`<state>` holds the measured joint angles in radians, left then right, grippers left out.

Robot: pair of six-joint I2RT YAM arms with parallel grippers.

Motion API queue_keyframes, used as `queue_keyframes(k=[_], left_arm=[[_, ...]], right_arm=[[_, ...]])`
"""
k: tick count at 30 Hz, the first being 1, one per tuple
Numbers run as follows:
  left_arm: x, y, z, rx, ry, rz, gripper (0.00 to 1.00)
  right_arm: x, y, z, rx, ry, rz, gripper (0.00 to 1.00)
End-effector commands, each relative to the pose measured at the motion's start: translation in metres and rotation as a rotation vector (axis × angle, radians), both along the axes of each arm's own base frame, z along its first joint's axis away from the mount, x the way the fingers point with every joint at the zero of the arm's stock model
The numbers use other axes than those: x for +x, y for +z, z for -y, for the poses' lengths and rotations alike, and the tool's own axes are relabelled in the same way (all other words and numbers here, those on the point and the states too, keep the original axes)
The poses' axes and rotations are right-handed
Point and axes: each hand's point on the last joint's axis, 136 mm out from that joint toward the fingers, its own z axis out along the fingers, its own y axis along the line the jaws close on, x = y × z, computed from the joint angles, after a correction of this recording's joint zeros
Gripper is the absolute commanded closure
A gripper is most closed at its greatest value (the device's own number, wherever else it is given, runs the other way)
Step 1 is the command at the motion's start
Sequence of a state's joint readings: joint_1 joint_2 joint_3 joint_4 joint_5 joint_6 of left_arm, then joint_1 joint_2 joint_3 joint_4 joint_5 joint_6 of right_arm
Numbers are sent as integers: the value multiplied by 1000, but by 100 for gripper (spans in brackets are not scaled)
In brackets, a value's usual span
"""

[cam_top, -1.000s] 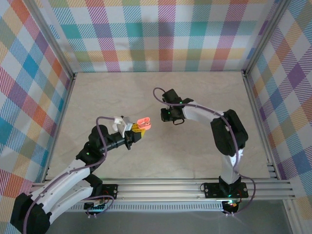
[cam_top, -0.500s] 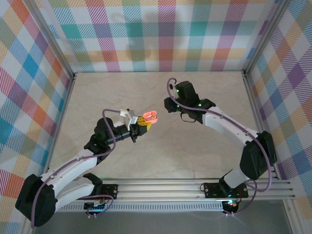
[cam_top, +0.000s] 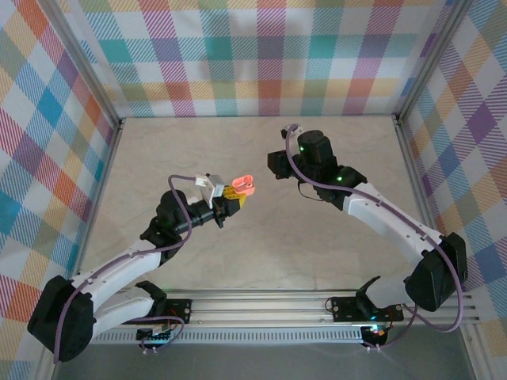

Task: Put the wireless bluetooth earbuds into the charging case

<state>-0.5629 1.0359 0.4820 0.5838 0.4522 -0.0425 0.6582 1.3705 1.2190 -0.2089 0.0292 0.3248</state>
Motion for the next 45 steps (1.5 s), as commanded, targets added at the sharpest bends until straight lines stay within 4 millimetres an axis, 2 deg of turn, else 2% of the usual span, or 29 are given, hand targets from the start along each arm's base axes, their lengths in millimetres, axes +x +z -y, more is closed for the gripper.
queue_keyframes(k=[1, 10, 19, 32, 38, 45], left_arm=[[6, 28, 2, -71, 24, 46, 100], [8, 33, 1, -98, 35, 34, 100], [9, 36, 0, -115, 43, 29, 100], [6, 46, -3, -145, 46, 35, 100], [3, 52, -5, -162, 45, 39, 100], [-5, 55, -10, -180, 46, 41, 100]], right_arm=[[-10, 33, -7, 68, 35, 76, 82], [-34, 57, -32, 135, 127, 159, 82], [-48, 69, -63, 183, 235, 205, 82], [-67, 62, -87, 181, 314, 265, 83], [-66, 56, -94, 172, 339, 278, 82], [-70, 57, -98, 190, 368, 280, 83]])
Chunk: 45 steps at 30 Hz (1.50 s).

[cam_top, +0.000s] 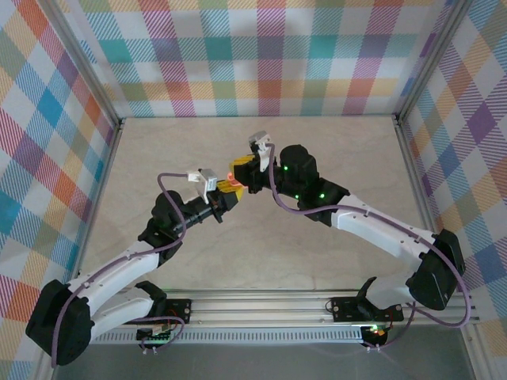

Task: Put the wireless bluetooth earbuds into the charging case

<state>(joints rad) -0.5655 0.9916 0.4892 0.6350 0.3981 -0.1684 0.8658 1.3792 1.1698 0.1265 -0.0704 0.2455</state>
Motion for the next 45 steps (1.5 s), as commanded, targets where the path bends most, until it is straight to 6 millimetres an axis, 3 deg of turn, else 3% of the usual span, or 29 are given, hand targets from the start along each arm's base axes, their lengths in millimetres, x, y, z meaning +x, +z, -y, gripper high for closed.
queue_keyframes(k=[1, 18, 36, 45], left_arm=[[-8, 27, -3, -57, 3, 65, 100], [-5, 32, -7, -66, 32, 71, 100], [-1, 42, -20, -132, 103, 75, 100], [1, 41, -17, -164, 90, 67, 100]], right_arm=[[-7, 5, -7, 25, 46, 38, 83], [-18, 0, -14, 18, 88, 79, 83], [-14, -16, -14, 27, 65, 59, 82], [-9, -18, -19, 59, 47, 55, 82]])
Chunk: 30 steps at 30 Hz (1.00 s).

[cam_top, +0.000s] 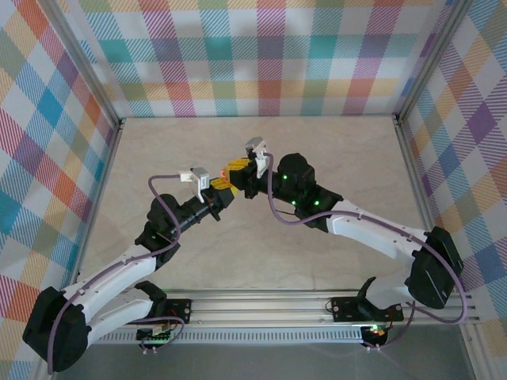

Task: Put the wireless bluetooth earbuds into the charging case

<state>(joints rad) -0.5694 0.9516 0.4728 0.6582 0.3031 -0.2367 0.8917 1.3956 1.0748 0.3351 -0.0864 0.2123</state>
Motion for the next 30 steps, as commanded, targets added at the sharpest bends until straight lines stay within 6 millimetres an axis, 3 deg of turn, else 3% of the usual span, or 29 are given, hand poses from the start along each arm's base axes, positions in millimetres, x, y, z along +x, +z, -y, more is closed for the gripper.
queue_keyframes(k=[1, 14, 30], left_arm=[[-4, 30, -4, -88, 9, 88, 100], [2, 38, -8, -111, 49, 110, 100], [4, 49, -11, -122, 72, 135, 100]], right_arm=[[0, -15, -5, 3, -1, -34, 82], [2, -27, -14, 7, -21, -49, 82], [-3, -72, -11, -117, -28, -41, 79]])
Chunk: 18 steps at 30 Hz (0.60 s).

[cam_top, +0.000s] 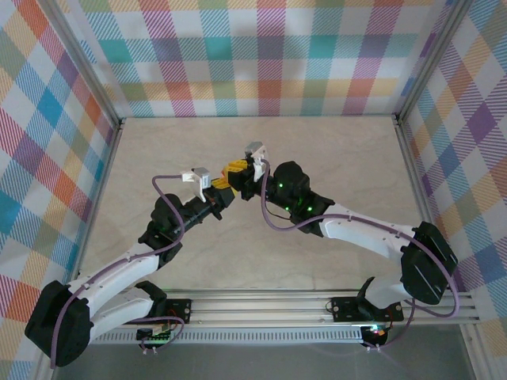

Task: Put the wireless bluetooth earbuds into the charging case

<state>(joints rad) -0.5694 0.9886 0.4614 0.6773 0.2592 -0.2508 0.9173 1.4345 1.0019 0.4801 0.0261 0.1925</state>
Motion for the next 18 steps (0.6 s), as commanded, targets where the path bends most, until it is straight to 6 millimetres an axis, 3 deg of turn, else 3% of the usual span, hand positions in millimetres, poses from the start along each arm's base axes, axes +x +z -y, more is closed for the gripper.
queue_keyframes(k=[1, 12, 18], left_arm=[[-6, 63, -9, -120, 34, 178, 100], [-2, 69, -10, -114, 52, 192, 100], [0, 62, -6, -79, 46, 174, 100]], right_arm=[[-15, -54, -9, -127, 61, -88, 78], [-17, -62, -2, -141, 44, -110, 77], [-12, -53, 4, -117, -2, -128, 78]])
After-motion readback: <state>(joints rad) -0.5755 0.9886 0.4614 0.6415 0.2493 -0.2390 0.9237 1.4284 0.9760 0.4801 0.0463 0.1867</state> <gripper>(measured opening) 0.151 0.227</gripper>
